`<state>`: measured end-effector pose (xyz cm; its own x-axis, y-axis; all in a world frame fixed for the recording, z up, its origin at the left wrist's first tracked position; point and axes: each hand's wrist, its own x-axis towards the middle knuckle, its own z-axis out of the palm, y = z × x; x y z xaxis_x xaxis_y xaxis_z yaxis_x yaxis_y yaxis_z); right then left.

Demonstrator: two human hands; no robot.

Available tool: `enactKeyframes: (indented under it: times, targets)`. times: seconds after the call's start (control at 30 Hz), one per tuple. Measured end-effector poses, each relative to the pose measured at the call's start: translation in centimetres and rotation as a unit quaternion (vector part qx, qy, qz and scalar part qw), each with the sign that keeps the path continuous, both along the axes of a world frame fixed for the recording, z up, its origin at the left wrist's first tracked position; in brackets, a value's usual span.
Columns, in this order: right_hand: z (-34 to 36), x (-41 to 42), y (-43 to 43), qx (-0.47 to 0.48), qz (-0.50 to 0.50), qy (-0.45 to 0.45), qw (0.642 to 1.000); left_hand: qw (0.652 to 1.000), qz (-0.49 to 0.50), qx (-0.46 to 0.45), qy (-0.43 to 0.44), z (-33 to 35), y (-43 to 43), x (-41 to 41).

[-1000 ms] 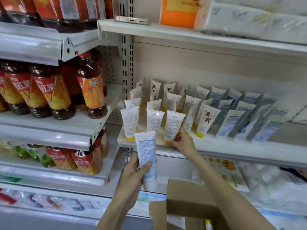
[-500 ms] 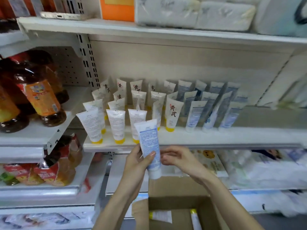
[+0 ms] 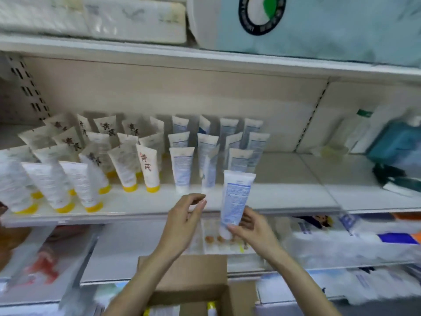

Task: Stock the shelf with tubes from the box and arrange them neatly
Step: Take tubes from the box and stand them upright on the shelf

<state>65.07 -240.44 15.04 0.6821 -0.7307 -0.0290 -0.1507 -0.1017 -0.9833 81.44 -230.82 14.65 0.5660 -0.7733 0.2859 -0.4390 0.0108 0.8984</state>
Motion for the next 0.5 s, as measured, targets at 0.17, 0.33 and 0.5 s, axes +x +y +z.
enactKeyframes:
  times: [0.17, 0.33, 0.5]
  targets:
    - [-0.2, -4.5, -8.3, -0.045, -0.092, -0.014, 0.995, 0.961, 0.019, 0.106, -0.253, -4.7, -4.4, 0.1]
    - [-1.8, -4.8, -13.8, -0.056, -0.126, 0.008, 0.990, 0.903, 0.029, 0.165, -0.396, -7.1, -4.9, -0.1]
    - [-3.4, -2.6, -16.8, -0.072, -0.120, 0.056, 0.989, 0.919, 0.031, 0.140, -0.367, -7.0, -5.2, 0.3]
